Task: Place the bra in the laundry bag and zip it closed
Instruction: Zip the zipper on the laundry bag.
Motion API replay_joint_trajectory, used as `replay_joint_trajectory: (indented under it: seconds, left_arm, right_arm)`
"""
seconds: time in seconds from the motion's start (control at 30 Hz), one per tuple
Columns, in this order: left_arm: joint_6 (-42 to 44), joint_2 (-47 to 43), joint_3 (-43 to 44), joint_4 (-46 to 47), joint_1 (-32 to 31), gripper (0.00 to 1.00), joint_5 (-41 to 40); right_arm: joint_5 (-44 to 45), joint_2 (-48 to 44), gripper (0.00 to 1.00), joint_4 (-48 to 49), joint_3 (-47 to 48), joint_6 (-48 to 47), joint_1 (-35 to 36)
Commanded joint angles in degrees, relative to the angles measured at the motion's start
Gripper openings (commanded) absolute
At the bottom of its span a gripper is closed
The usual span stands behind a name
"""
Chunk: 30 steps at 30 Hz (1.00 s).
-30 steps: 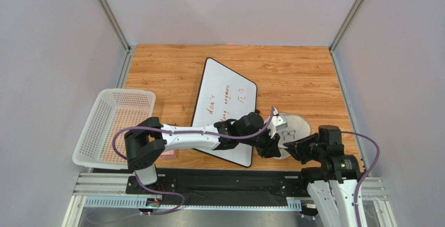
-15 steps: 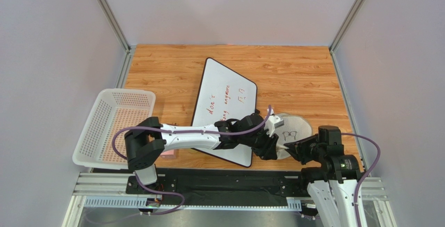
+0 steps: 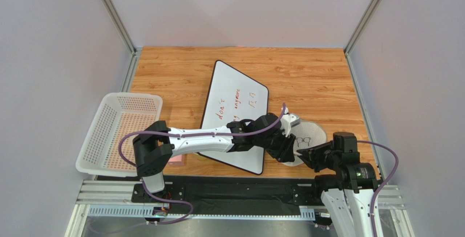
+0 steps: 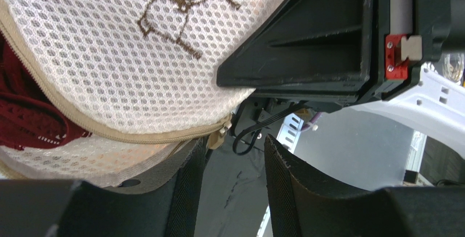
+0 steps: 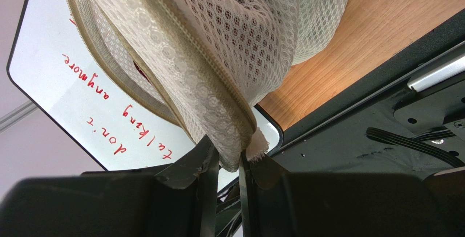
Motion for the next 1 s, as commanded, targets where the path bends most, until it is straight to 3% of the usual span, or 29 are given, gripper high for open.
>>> replay_joint_trajectory:
  seconds: [0.0, 0.17, 0.3, 0.47, 0.57, 0.7, 0.83, 0.97]
  left_arm:
    - [0.6, 2.12, 3.29, -0.45, 0.4, 0.5, -0.39]
    - [1.12, 2.39, 3.91, -1.59, 0.49, 0.48, -1.36]
    - [2.09, 2.3, 4.52, -2.56, 0.49, 0.38, -3.64]
    - [3.32, 2.83, 5.93, -5.9, 0.49, 0.18, -7.41]
    - [4.02, 3.01, 6.81, -8.88, 0.67, 0.01, -11.8]
    - [5.6, 2.74, 6.11, -10.65, 1.9, 0.0, -14.28]
    - [8.85, 0.82, 3.57, -11.18, 3.91, 0.0, -17.97]
    - [14.3, -0.51, 2.16, -10.56, 5.59, 0.0, -12.99]
  right_arm:
    - [-0.08, -0.18, 0.22, 0.41, 0.97, 1.25, 0.27]
    - [-0.26, -0.36, 0.22, 0.32, 0.88, 1.34, 0.27]
    - [-0.61, -0.53, 0.21, 0.32, 0.36, 1.51, 0.27]
    - [-0.78, -0.53, 0.18, 0.14, 0.88, 1.52, 0.19]
    - [-0.7, -0.71, 0.13, -0.03, 1.06, 1.08, 0.27]
    - [1.06, -0.54, 0.0, -1.17, 1.5, -1.2, 0.19]
    - [4.83, 1.39, 0.0, -1.79, 2.46, -6.56, 0.19]
    - [12.2, 4.91, 0.0, 0.13, 6.14, -15.86, 0.27]
